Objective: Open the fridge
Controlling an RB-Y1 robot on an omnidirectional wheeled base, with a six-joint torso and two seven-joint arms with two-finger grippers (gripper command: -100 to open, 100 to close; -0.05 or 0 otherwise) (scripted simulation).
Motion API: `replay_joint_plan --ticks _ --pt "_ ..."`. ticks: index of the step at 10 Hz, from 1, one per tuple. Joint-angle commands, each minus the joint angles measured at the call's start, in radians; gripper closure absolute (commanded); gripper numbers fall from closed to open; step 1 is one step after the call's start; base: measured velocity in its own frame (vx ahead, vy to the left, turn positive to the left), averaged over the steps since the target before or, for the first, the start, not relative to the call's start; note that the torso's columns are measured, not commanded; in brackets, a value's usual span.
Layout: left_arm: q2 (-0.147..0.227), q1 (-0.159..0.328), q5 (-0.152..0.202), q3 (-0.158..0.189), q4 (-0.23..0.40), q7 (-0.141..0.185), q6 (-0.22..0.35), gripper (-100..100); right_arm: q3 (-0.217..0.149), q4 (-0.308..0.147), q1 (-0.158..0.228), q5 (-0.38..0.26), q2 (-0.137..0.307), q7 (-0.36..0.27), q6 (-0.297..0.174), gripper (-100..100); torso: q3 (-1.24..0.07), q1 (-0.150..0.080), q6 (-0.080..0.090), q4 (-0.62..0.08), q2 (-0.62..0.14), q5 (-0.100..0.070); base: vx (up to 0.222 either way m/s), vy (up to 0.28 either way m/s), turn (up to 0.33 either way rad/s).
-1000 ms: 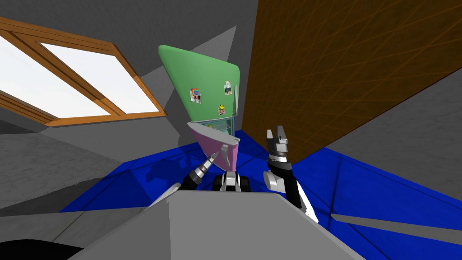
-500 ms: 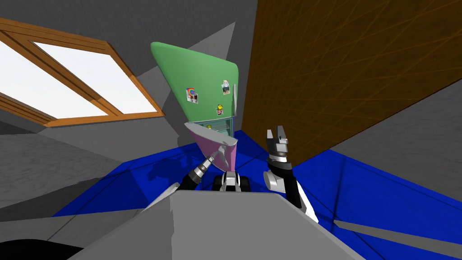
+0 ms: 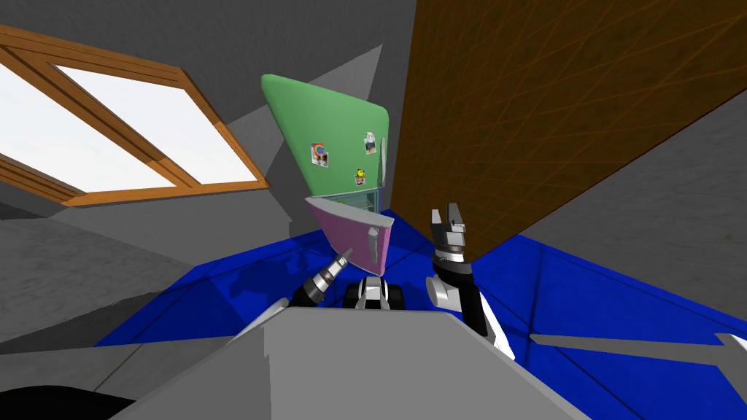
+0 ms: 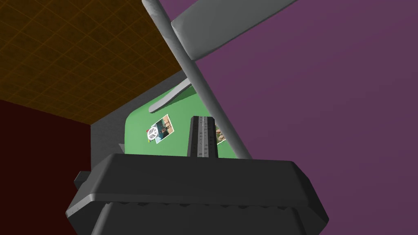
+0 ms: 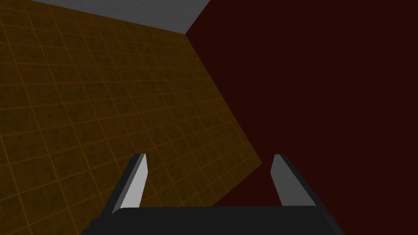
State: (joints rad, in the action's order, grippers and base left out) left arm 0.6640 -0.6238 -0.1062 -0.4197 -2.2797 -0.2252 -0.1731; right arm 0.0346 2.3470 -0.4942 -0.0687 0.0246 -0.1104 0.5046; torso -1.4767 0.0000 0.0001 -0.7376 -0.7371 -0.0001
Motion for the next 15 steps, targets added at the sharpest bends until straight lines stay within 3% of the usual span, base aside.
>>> replay_joint_plan --ticks 1,2,3,14,15 --pt "0.028 -0.012 -0.003 -0.017 -0.018 -0.001 -0.016 100 0.0 0.0 0.0 0.0 0.0 0.0 0.0 0 0.0 0.0 0.0 0.0 0.001 0.0 -0.095 0.181 -0.047" --pt "0.024 -0.009 -0.001 -0.012 -0.017 0.0 -0.009 100 0.0 0.0 0.0 0.0 0.0 0.0 0.0 0 0.0 -0.001 0.0 0.0 0.0 0.0 -0.045 0.081 -0.013" --pt "0.01 -0.002 0.001 0.001 -0.007 0.001 0.0 -100 0.0 0.0 0.0 0.0 0.0 0.0 0.0 0 -0.001 -0.006 0.0 0.0 0.002 -0.001 0.043 -0.078 0.047" --pt "-0.09 0.043 0.015 0.084 0.058 0.005 0.068 -100 0.001 0.0 0.0 0.0 -0.001 0.0 0.0 0 0.0 -0.001 0.0 0.0 0.0 0.0 0.083 -0.163 0.057" --pt "-0.081 0.037 0.014 0.08 0.048 0.006 0.064 -100 0.0 0.0 -0.001 0.0 -0.001 0.0 0.0 0 0.0 0.0 0.0 0.0 0.0 0.0 0.051 -0.07 0.016"
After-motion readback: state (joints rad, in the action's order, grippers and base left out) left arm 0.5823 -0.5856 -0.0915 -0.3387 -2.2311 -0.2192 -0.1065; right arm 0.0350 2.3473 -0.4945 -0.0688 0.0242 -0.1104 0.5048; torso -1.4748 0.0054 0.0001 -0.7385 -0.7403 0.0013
